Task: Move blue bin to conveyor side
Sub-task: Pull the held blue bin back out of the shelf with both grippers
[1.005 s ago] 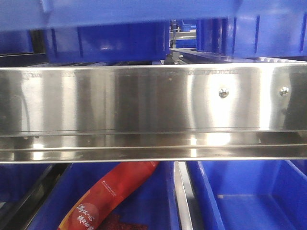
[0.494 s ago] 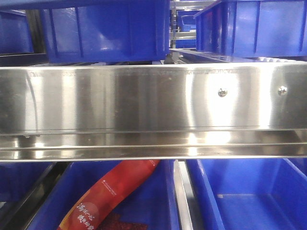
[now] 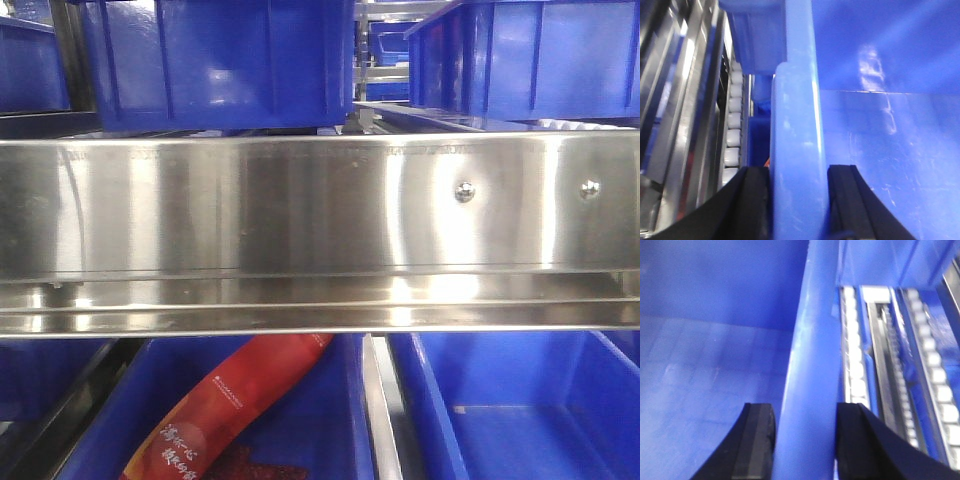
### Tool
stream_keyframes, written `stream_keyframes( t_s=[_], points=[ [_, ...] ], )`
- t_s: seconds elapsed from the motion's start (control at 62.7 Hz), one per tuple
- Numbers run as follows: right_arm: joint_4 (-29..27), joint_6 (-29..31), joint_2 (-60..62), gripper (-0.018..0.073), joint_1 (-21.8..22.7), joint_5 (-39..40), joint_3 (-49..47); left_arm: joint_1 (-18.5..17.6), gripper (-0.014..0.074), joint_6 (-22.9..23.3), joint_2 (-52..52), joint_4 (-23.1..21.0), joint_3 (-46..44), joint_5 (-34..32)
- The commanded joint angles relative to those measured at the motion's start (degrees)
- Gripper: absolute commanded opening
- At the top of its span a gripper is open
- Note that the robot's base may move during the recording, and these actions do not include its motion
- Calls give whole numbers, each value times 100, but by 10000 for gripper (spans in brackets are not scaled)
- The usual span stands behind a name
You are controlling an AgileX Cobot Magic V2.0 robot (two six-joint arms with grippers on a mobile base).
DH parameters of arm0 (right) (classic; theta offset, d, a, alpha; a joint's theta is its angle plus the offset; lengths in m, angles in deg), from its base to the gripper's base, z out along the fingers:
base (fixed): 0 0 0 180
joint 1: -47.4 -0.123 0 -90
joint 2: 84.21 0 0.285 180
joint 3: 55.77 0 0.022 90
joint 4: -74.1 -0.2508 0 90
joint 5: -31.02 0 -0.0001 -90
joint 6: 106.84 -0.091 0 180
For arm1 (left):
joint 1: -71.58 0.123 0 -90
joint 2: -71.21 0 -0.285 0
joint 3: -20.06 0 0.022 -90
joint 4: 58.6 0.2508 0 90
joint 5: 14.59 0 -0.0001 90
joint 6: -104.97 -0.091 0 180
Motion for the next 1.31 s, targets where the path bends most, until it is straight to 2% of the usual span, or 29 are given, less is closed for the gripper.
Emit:
stream_keyframes(
  t_s=[0.0, 1.292],
  points=[
    [-96, 149, 169, -79, -24, 615, -67, -43, -20, -3, -164, -24, -78, -514],
    [-96, 149, 167, -79, -24, 1203, -67, -43, -20, -3, -173, -24, -66, -514]
  ],
)
